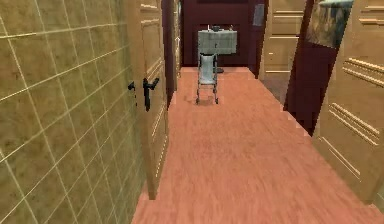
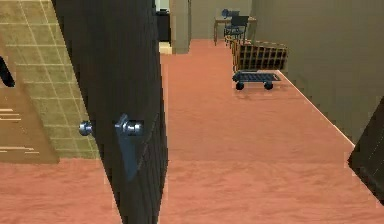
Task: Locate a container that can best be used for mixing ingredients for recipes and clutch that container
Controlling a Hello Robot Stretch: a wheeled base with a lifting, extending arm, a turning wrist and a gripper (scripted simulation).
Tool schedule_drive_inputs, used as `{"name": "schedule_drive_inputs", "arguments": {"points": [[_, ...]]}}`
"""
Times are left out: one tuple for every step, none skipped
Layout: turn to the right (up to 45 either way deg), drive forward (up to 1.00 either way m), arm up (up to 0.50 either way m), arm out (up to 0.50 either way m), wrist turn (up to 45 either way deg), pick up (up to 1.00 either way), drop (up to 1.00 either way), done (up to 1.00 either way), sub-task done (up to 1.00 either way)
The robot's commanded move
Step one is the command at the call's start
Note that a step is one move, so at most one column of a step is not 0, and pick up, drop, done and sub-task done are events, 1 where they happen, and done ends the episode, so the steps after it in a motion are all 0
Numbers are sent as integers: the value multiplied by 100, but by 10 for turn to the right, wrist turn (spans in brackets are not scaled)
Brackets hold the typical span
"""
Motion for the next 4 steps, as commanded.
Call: {"name": "schedule_drive_inputs", "arguments": {"points": [[0, 45, 0, 0, 0, 0, 0, 0, 0], [180, 0, 0, 0, 0, 0, 0, 0, 0], [0, 100, 0, 0, 0, 0, 0, 0, 0], [0, 100, 0, 0, 0, 0, 0, 0, 0]]}}
